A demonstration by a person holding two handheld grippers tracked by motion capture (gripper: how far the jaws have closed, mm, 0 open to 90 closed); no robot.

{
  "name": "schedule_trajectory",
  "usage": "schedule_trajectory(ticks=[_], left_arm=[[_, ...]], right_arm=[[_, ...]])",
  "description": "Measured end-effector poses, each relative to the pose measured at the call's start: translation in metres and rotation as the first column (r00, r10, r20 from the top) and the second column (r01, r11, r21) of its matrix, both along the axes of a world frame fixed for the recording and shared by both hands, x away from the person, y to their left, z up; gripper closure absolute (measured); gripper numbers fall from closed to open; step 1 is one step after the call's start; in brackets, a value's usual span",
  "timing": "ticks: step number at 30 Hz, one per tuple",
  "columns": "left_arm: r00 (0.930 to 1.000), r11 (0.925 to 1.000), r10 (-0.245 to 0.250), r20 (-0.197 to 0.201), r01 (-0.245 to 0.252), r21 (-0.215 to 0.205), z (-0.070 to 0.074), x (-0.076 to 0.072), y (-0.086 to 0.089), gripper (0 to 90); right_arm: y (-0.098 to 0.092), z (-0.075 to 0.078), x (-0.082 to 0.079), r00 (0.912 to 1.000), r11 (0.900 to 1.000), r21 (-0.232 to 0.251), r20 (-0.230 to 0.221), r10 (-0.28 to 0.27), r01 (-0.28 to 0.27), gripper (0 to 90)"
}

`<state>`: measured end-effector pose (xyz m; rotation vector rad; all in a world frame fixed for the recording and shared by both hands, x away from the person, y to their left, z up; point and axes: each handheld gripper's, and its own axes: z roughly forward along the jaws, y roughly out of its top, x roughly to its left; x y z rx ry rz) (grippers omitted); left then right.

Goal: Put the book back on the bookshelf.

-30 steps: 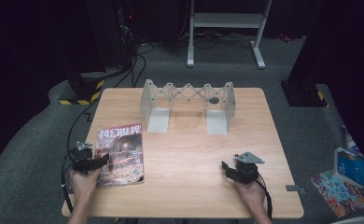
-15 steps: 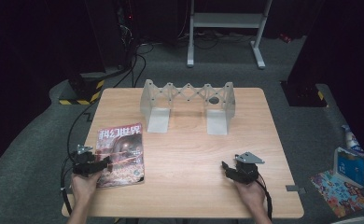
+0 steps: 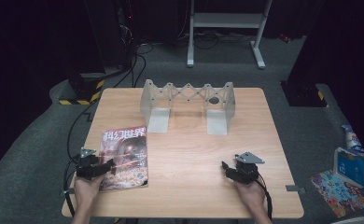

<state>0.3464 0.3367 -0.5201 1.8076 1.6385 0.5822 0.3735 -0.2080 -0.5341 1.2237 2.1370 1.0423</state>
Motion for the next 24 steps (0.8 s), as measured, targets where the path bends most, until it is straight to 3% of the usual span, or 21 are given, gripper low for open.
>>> schedule_trajectory(ticks=[19, 24], left_arm=[[0.9991, 0.9999, -0.015, 0.04, 0.015, -0.003, -0.003, -0.031, -0.015, 32.5], [0.9991, 0.9996, -0.027, 0.034, 0.027, -0.004, -0.003, -0.039, -0.018, 32.8]], right_arm=[[0.0, 0.0, 0.0, 1.0, 1.0, 0.001, -0.001, 0.0, 0.0, 34.0], [0.0, 0.0, 0.0, 1.0, 1.0, 0.0, 0.0, 0.0, 0.0, 34.0]])
